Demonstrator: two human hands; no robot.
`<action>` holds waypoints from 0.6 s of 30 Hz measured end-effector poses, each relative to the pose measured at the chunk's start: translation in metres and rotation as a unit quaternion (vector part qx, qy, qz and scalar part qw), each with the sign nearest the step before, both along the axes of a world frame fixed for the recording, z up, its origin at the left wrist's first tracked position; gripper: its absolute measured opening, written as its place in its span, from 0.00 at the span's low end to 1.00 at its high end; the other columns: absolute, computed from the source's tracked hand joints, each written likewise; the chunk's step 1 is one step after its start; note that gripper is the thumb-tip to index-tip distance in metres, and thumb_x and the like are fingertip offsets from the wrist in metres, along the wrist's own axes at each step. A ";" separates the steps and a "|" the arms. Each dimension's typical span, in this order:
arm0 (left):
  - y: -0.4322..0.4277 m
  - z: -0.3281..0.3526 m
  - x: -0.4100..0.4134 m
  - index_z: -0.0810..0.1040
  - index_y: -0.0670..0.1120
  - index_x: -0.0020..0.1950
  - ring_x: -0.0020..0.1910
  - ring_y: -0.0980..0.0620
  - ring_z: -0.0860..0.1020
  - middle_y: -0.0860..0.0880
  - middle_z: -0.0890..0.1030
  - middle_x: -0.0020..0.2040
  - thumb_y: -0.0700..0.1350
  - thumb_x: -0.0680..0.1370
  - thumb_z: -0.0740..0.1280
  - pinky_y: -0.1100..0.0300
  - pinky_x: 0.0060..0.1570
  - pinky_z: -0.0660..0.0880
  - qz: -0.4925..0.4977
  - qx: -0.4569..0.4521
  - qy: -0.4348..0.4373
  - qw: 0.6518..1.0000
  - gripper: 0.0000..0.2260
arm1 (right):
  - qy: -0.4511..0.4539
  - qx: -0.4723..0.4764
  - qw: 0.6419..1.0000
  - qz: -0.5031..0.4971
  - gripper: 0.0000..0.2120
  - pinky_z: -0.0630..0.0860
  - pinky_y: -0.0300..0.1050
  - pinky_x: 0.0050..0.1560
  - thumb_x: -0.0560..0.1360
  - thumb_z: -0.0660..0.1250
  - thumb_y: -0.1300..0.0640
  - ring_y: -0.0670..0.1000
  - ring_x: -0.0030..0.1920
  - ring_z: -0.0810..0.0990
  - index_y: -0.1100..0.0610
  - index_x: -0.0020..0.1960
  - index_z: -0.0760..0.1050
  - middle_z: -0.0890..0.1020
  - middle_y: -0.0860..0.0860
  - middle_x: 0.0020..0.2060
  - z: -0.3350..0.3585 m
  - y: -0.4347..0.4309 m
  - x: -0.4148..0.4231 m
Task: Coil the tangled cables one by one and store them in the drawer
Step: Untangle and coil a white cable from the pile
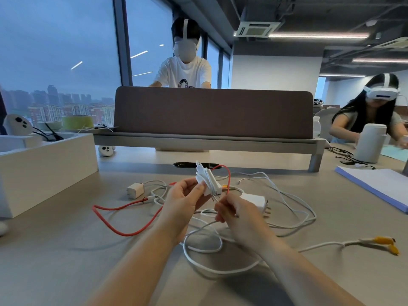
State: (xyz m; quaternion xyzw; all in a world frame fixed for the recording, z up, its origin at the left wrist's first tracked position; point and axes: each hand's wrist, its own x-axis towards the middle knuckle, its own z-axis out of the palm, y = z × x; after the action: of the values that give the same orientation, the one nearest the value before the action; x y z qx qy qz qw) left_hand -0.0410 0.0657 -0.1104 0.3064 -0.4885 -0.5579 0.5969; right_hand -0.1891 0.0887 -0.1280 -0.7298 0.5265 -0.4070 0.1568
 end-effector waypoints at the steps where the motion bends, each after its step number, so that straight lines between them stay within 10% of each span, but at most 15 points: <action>1: -0.002 -0.001 0.001 0.76 0.38 0.57 0.46 0.52 0.83 0.42 0.83 0.50 0.39 0.79 0.64 0.65 0.44 0.79 0.019 0.001 -0.011 1.000 0.09 | 0.022 0.007 1.000 -0.001 0.06 0.75 0.46 0.47 0.80 0.61 0.53 0.44 0.40 0.78 0.50 0.45 0.74 0.81 0.45 0.36 0.000 0.001 0.000; 5: -0.007 -0.002 0.006 0.75 0.40 0.57 0.49 0.48 0.82 0.43 0.82 0.51 0.40 0.79 0.64 0.56 0.50 0.80 0.098 0.003 -0.080 0.992 0.09 | 0.121 -0.063 0.991 0.002 0.08 0.74 0.50 0.48 0.80 0.60 0.51 0.51 0.43 0.79 0.52 0.48 0.76 0.83 0.48 0.41 0.002 0.005 0.003; 14: -0.002 -0.006 0.005 0.76 0.48 0.53 0.43 0.62 0.79 0.56 0.80 0.45 0.40 0.76 0.69 0.72 0.42 0.76 0.169 -0.136 -0.282 0.935 0.08 | 0.193 -0.225 0.955 -0.019 0.15 0.74 0.43 0.44 0.78 0.55 0.50 0.49 0.44 0.76 0.54 0.47 0.78 0.78 0.48 0.43 -0.001 -0.001 0.007; 18: -0.001 -0.006 0.006 0.76 0.50 0.54 0.44 0.63 0.78 0.58 0.79 0.45 0.41 0.76 0.69 0.76 0.42 0.73 0.162 -0.180 -0.342 0.908 0.08 | 0.230 -0.282 0.928 -0.083 0.12 0.59 0.36 0.47 0.76 0.57 0.47 0.47 0.43 0.78 0.49 0.44 0.77 0.78 0.44 0.41 0.000 -0.003 -0.001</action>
State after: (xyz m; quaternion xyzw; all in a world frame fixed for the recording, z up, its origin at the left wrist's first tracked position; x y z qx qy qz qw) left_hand -0.0352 0.0648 -0.1166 0.4406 -0.6988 -0.2171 0.5200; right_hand -0.1901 0.0858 -0.1284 -0.7713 0.4704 -0.3711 -0.2147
